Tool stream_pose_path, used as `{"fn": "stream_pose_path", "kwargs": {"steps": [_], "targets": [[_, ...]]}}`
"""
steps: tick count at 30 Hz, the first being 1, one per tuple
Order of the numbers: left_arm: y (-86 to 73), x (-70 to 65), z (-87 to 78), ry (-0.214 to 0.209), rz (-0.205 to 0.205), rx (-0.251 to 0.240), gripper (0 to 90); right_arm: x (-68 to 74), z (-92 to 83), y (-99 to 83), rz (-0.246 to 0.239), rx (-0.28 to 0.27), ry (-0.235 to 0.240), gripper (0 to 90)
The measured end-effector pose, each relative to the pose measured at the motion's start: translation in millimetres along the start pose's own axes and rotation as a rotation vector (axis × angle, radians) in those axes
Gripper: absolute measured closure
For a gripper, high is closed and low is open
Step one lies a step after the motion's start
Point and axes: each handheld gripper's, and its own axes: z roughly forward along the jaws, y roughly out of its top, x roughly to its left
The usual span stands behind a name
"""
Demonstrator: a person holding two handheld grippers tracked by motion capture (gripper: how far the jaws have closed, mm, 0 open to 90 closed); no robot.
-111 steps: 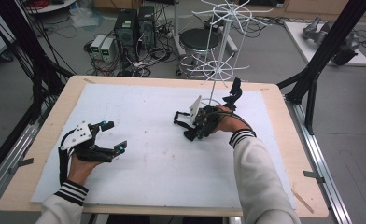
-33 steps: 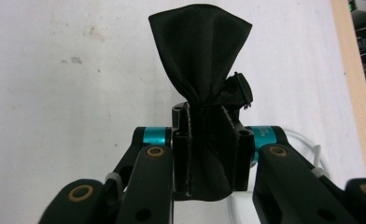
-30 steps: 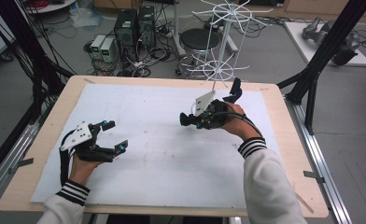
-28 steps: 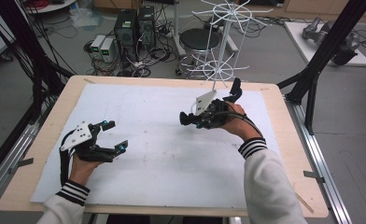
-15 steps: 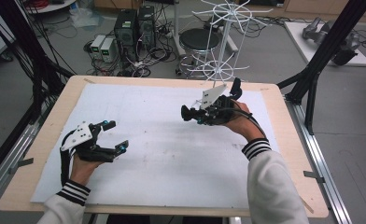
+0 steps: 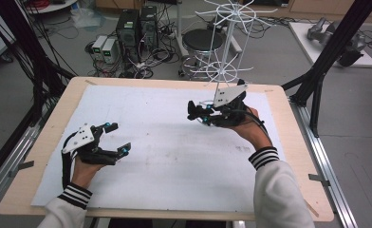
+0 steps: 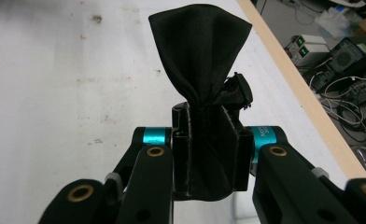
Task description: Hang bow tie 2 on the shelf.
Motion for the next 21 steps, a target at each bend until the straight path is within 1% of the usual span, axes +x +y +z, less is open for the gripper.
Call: {"fn": "stream_pose_path", "kwargs": {"steps": [2,4,6,11,15,18,21], "targets": [[-0.1,-0.1,0.9,0.0,-0.001,-0.003,8.7,0.0,-5.6,-1.5,0.017,-0.015,-0.01,76.6],[0.1,-0.4,1.5,-0.002,0.001,0.0,8.7,-0.5,-11.0,-3.0,0.041,-0.047,-0.017,76.6],[0.1,-1.5,2.2,-0.006,0.001,0.001,8.6,-0.7,-15.4,-3.8,0.052,-0.072,-0.027,76.6],[0.2,-3.2,3.5,-0.011,0.004,0.007,8.7,1.1,-21.8,-5.6,0.065,-0.096,-0.046,76.5],[0.4,-4.0,4.2,-0.012,0.003,0.005,8.7,3.0,-24.6,-10.4,0.091,-0.136,-0.052,76.5],[0.3,-4.6,5.3,-0.016,0.006,0.007,8.6,3.6,-26.8,-11.5,0.103,-0.135,-0.063,76.4],[0.2,-5.3,6.1,-0.02,0.004,0.007,8.6,4.3,-31.3,-10.6,0.11,-0.155,-0.081,76.3]]}}
